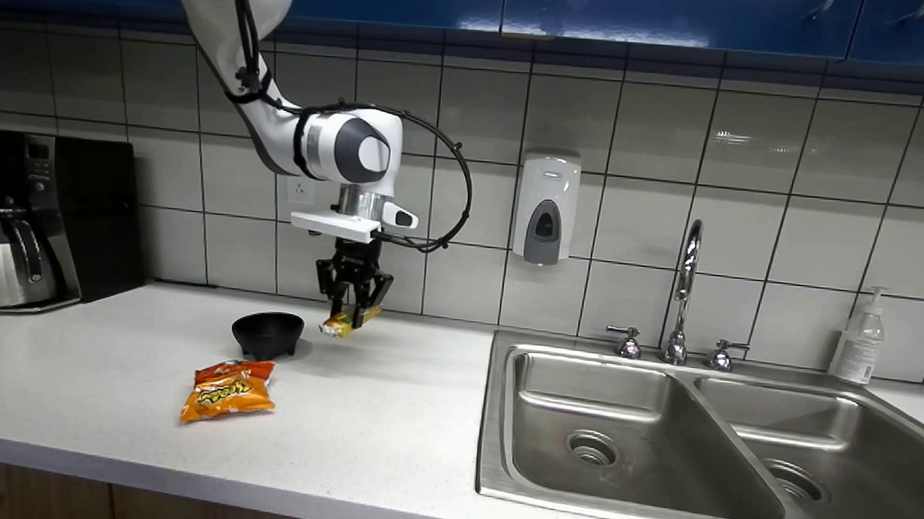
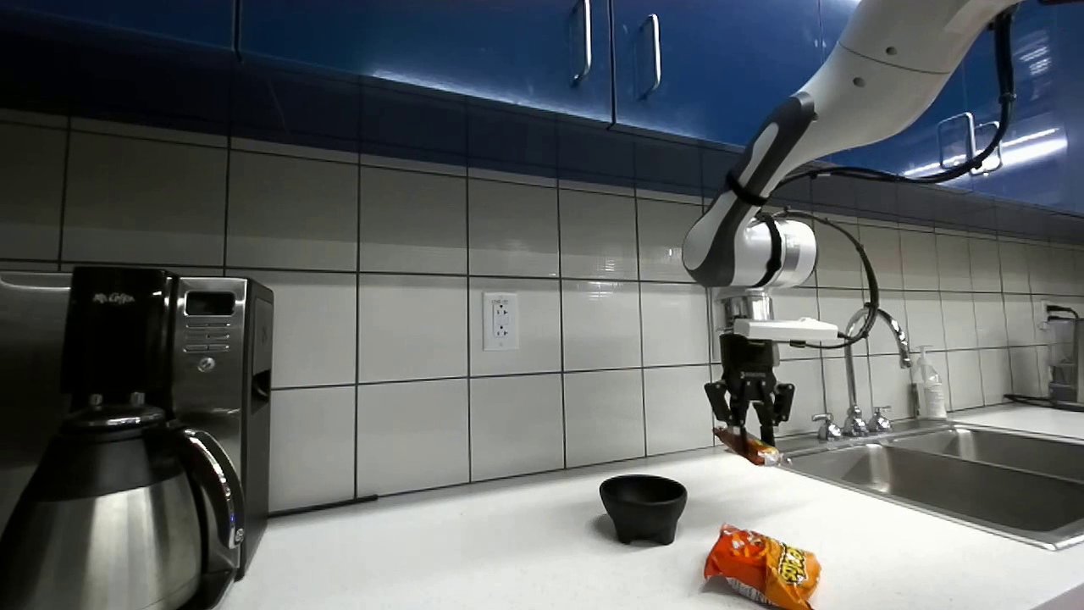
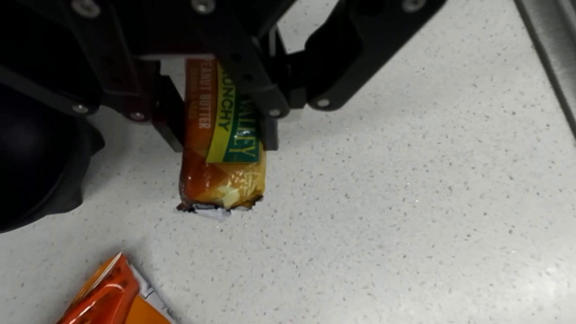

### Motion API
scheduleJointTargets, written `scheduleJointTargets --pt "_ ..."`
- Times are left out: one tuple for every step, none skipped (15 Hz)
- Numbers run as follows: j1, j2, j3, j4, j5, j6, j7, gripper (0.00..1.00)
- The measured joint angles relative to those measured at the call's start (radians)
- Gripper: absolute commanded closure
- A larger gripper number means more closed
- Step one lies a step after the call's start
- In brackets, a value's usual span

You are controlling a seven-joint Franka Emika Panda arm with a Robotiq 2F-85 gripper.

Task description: Put the snack bar in the bowl

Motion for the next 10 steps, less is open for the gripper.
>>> scheduleJointTargets --pt "0.007 -0.019 0.008 -0.017 -0.001 -0.001 -0.019 0.82" --pt "0.014 -0.036 0.017 -0.033 -0.005 -0.002 -0.037 0.82" --pt "0.022 -0.054 0.025 -0.049 -0.008 -0.003 -0.057 0.82" --pt "0.03 -0.069 0.033 -0.063 -0.011 -0.005 -0.078 0.82" --pt "0.037 -0.082 0.041 -0.075 -0.015 -0.007 -0.097 0.82" --pt "0.045 -0.093 0.048 -0.085 -0.019 -0.009 -0.114 0.82" --pt "0.051 -0.101 0.055 -0.093 -0.02 -0.011 -0.133 0.82" --pt "0.058 -0.106 0.06 -0.1 -0.02 -0.013 -0.15 0.82" --pt "0.062 -0.109 0.066 -0.104 -0.02 -0.015 -0.17 0.82" --pt "0.066 -0.11 0.071 -0.107 -0.021 -0.017 -0.187 0.82"
